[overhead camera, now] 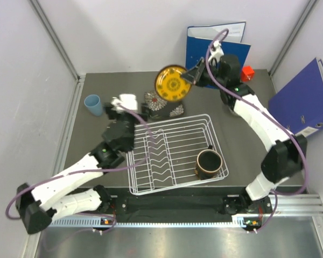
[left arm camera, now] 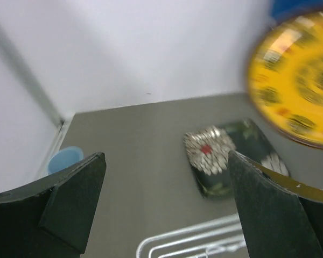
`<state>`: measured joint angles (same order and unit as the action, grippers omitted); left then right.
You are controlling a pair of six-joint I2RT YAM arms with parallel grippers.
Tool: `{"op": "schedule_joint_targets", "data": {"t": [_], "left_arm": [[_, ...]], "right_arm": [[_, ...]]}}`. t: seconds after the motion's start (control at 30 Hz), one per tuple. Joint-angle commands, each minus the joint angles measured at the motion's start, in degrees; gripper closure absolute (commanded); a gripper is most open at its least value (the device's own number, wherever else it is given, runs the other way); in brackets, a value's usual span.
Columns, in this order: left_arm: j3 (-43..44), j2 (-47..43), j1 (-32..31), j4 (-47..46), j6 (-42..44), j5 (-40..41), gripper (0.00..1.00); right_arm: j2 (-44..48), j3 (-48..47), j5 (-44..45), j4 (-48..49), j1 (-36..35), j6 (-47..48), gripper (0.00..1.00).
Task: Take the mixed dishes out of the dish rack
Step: Pick up the plate from the dish rack, then place the plate at the center of the board.
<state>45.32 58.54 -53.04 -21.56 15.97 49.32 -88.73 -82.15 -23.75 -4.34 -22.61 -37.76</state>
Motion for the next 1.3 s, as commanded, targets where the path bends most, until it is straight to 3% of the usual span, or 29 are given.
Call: {"op": "schedule_joint_targets", "data": {"t": [0.0,0.33,0.43,0.73,1.27], "left_arm": [[1.27,-7.29,5.13,10.67,-19.83,2.09,0.01],[-1.02,-10.12,5.4,16.99,-24.84,3.15,0.01],[-1.72,-10.12,5.4,16.9,-24.76,2.98,0.01],[-2.78,-8.62,5.57,16.64,-23.96,1.83,0.01],[-1.64,-4.23,5.66,18.31,-26.42,-0.8,0.01]], "right_arm": [[-11.51,-14.13,1.51,-3.65,0.55,1.54,1.0],[-34.13,-35.95,-1.47,-8.05,1.78,0.14,1.0],[-38.53,-38.69,-2.53,-7.35,1.96,-1.09,1.0],[-47.23,-40.9,-2.8,-7.79,1.87,-2.32,1.0],[-53.92,-45.12,3.88,-17.45,0.46,3.74,1.0]]}}
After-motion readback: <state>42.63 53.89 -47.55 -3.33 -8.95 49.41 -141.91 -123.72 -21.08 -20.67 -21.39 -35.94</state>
